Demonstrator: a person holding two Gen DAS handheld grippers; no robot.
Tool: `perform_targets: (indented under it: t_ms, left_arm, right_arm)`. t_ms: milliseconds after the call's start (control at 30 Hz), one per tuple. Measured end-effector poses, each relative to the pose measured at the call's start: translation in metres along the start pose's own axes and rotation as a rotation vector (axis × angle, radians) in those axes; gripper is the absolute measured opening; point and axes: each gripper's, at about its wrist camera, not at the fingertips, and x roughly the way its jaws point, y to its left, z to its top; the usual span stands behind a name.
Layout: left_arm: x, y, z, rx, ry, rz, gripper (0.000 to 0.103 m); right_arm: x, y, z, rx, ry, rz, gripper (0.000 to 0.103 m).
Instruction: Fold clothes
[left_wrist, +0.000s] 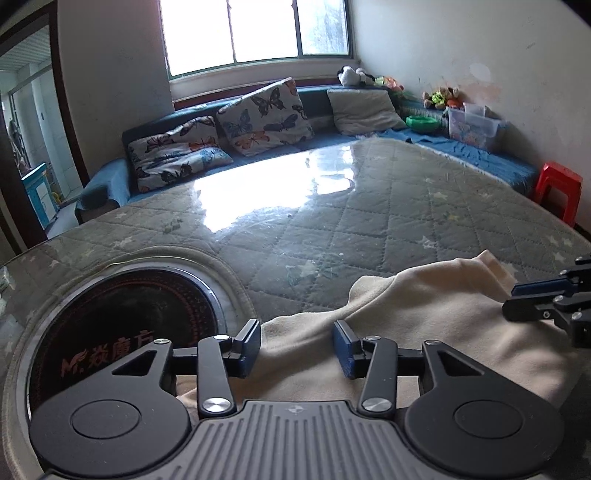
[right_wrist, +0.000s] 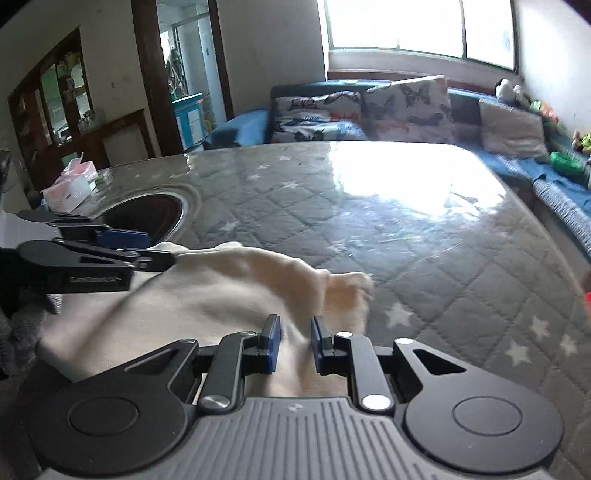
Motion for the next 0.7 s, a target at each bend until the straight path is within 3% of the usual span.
perform_targets:
  t_ms: [200, 367, 700]
  left_arm:
    - [-0.043, -0.012, -0.020, 0.034, -0.079, -0.049, 0.047]
    - [-0.055, -0.013, -0.041, 0.056, -0.074, -0.066, 0.047]
    - [-0.055, -0.009, -0.049, 0.033, -0.050, -0.073, 0.047]
  right_arm:
    - [-0.012, 0.018, -0.001, -0.078, -0.046, 0.044, 0.016]
    - [0.001, 0.021, -0.004, -0.081, 0.019, 0.038, 0.016]
    - [-0.009, 0.027, 0.004, -0.096, 0.031, 0.063, 0.017]
